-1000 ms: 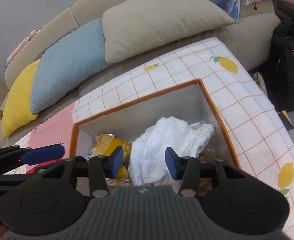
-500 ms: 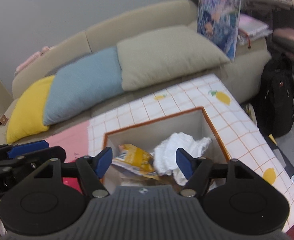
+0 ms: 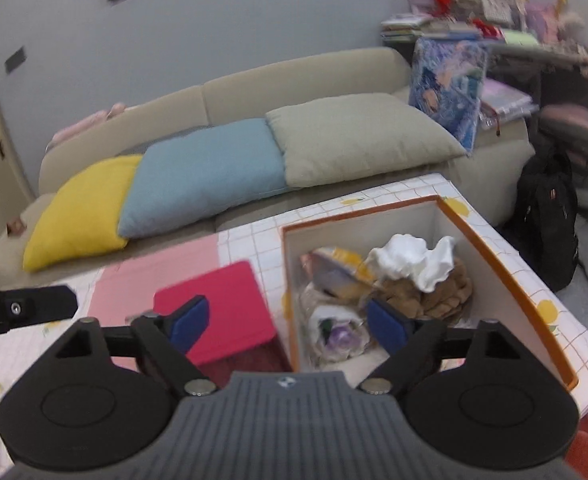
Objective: Organize soft objects
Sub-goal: 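Move both open grippers back over the orange ball and pink cloth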
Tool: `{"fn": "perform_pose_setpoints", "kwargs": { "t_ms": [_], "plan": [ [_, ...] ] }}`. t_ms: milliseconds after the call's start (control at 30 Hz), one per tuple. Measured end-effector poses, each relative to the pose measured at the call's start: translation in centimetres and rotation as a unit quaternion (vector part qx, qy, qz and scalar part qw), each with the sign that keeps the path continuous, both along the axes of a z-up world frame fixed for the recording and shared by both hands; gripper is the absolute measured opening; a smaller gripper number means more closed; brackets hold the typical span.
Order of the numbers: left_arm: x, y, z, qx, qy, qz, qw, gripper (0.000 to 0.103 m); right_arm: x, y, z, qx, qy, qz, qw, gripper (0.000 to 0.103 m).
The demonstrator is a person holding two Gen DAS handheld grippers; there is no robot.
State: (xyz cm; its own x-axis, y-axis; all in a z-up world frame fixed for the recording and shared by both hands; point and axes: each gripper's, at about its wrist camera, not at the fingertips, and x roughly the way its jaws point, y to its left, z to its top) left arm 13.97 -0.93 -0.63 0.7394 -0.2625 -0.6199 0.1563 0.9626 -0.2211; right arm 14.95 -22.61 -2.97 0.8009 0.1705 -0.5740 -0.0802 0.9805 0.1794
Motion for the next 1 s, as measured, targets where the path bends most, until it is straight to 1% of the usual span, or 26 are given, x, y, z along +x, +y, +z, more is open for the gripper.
{"fn": "perform_pose_setpoints", "kwargs": {
  "t_ms": [67,133,267,400,467,533,567,700,767,800,900,1000],
  "plan": [
    [-1.1,1.5,-1.1,0.015,0.012,0.021,0.9996,0.064,-1.1,1.3,-0.7,-0.017,-0.007,0.026,0.999,0.085],
    [-2.2,2.9,-2.2,0.019,0.025,0.044,0.9985,0.064,-1.7,2.6,-1.4,-0.029,-0.001,0.048,0.998,0.085],
    [-4.5,6.4,-4.3,0.008,0.06,0.089,0.9942,0.064,-2.5,4.5,-2.9,-0.034,0.026,0.083,0.996,0.085],
    [-5.9,9.0,-5.8,-0.005,0.078,0.125,0.9891,0.064,-3.2,7.3,-3.9,-0.054,0.041,0.122,0.99,0.085],
    [-6.6,10.3,-6.4,-0.012,0.082,0.139,0.9868,0.064,-3.4,8.7,-4.4,-0.064,0.046,0.157,0.984,0.085],
    [-6.8,11.3,-6.6,-0.016,0.083,0.151,0.9849,0.064,-3.7,10.3,-4.8,-0.075,0.049,0.191,0.978,0.079],
    [-7.3,11.9,-6.8,-0.016,0.082,0.157,0.9841,0.064,-3.7,11.1,-4.9,-0.077,0.05,0.209,0.974,0.078],
    [-7.5,13.8,-7.3,-0.015,0.086,0.172,0.9812,0.064,-3.9,14.5,-5.4,-0.084,0.044,0.272,0.958,0.074],
    [-7.4,14.7,-7.7,-0.017,0.09,0.181,0.9792,0.064,-3.4,16.3,-6.1,-0.094,0.047,0.291,0.951,0.069],
    [-7.2,15.0,-7.9,-0.019,0.094,0.185,0.9781,0.064,-3.1,17.0,-6.5,-0.095,0.052,0.299,0.948,0.065],
    [-6.9,15.9,-8.4,-0.023,0.101,0.196,0.9752,0.064,-1.9,19.2,-7.7,-0.089,0.076,0.316,0.942,0.065],
    [-6.8,16.5,-8.8,-0.027,0.106,0.202,0.9733,0.064,-1.2,21.2,-8.8,-0.097,0.087,0.331,0.935,0.065]
  ]
}}
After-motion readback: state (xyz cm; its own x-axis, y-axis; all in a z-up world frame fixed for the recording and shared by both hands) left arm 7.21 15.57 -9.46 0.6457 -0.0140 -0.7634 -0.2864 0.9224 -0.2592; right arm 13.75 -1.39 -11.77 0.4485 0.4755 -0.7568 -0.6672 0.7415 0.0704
